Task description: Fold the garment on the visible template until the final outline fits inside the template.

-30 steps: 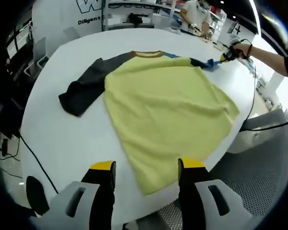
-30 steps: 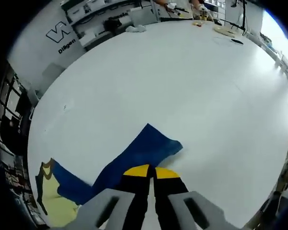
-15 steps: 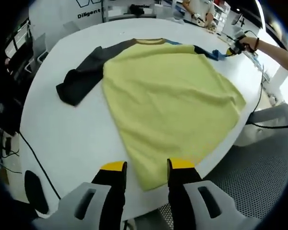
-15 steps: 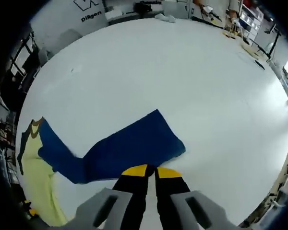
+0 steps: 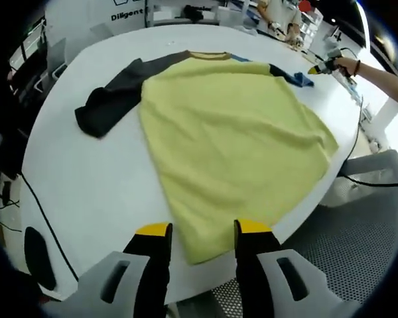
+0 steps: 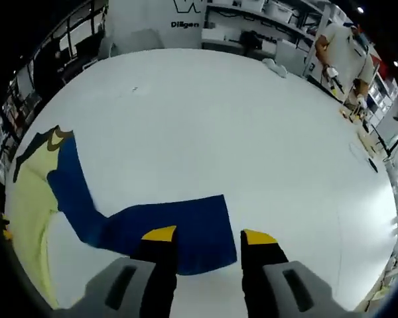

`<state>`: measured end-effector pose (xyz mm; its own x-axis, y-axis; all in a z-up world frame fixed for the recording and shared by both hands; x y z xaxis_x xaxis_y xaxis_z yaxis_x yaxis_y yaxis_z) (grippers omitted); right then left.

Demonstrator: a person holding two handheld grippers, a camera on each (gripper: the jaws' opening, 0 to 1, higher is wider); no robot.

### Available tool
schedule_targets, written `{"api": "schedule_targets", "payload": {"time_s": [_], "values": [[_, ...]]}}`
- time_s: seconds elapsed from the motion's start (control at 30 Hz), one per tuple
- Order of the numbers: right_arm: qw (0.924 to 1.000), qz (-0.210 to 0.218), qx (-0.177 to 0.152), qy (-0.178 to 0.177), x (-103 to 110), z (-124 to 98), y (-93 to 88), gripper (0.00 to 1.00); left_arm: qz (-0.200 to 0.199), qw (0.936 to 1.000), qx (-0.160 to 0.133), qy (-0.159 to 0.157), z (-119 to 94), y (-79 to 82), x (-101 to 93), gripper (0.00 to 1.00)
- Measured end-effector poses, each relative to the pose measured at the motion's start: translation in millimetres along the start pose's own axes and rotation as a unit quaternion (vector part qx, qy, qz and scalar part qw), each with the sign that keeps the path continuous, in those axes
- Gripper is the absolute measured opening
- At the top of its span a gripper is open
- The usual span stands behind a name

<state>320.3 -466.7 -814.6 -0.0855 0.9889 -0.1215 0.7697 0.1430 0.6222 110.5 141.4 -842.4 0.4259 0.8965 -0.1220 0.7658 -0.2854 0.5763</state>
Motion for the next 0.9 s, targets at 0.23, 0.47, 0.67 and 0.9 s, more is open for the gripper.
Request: {"api": "schedule_targets", "payload": {"time_s": [0.23,0.47,0.67,0.9], "values": [[0.9997,0.001,0.02,0.014,10,13,-13.4,0.34,-0.001,1.0,0.006,0.006,0,-0.5,1.6,0.34],[0.9989,0.03,0.02,0.032,-1,34,-12.3,0.3,0.019,0.9989,0.019,0.038,0,-3.2,11.7,0.25],[0.9986,0.032,0.007,0.041,-9,46,-4.5,0.28,0.021,0.9984,0.023,0.048,0,-3.7,15.6,0.2],[0.9993,-0.031,0.013,0.017,-22,55,0.7,0.0,-0.01,0.9997,0.017,0.013,3,-4.5,3.4,0.04]]}}
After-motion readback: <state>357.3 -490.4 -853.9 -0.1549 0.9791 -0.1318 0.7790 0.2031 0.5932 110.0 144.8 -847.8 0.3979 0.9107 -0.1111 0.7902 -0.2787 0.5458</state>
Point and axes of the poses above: the point that each gripper's makers call its tool centre point, and the gripper's own axes: z roughly forward along the fingers, x roughly to its left, y roughly out of its top, the point moved 2 cm from there along -z, roughly backward along the fingers, and after that the axes turned 7 degrees about -x, right-handed, at the moved point
